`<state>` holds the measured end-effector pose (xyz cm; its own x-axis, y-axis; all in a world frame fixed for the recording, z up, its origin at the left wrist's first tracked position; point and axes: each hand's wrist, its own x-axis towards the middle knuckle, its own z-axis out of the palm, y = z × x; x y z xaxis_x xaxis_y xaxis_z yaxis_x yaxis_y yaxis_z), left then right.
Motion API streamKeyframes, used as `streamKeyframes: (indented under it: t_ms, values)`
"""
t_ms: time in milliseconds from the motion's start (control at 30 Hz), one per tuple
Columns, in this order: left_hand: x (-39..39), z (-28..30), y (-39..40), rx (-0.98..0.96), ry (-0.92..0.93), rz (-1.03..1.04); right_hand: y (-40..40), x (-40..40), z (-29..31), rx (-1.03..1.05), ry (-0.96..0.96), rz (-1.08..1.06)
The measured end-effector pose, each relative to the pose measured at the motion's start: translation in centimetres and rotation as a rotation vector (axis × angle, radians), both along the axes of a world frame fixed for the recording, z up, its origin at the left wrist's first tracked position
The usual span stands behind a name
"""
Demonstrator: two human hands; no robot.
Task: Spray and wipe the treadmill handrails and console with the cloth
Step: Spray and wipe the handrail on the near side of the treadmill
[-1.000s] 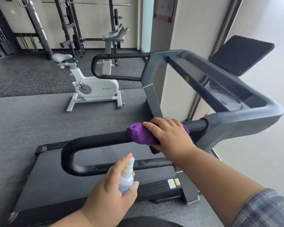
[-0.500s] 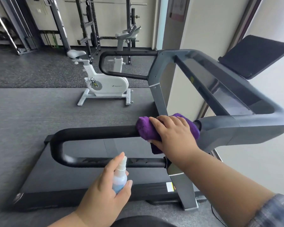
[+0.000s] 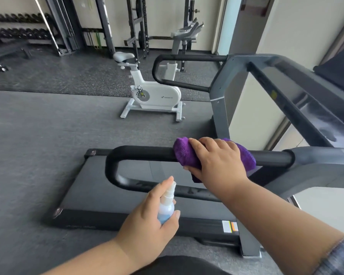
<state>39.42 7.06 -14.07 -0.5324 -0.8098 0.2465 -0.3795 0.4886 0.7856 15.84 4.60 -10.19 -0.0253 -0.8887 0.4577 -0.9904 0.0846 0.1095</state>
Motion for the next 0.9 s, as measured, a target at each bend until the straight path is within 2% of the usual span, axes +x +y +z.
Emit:
streamKeyframes:
  t_ms: [300,500,733,800,900]
  values:
    - [7.6,-0.3,-3.3,-0.016,0.008,0.069,-6.3,12.1,-0.4,0.044,0.047,0.083]
    - [12.4,-1.2,-5.7,-0.017,0.010,0.100,-9.3,19.1,-1.0,0.106,0.145,0.132]
    - [15.8,-1.2,-8.3,-0.023,0.001,0.038,-10.1,23.9,-4.9,0.151,0.459,0.176]
    - [16.6,-1.2,-8.8,-0.038,-0.011,0.006,-9.8,24.8,-6.5,0.165,0.453,0.202]
    - [17.9,-1.1,-9.6,-0.049,-0.029,-0.040,-8.6,25.8,-9.2,0.233,0.347,0.318]
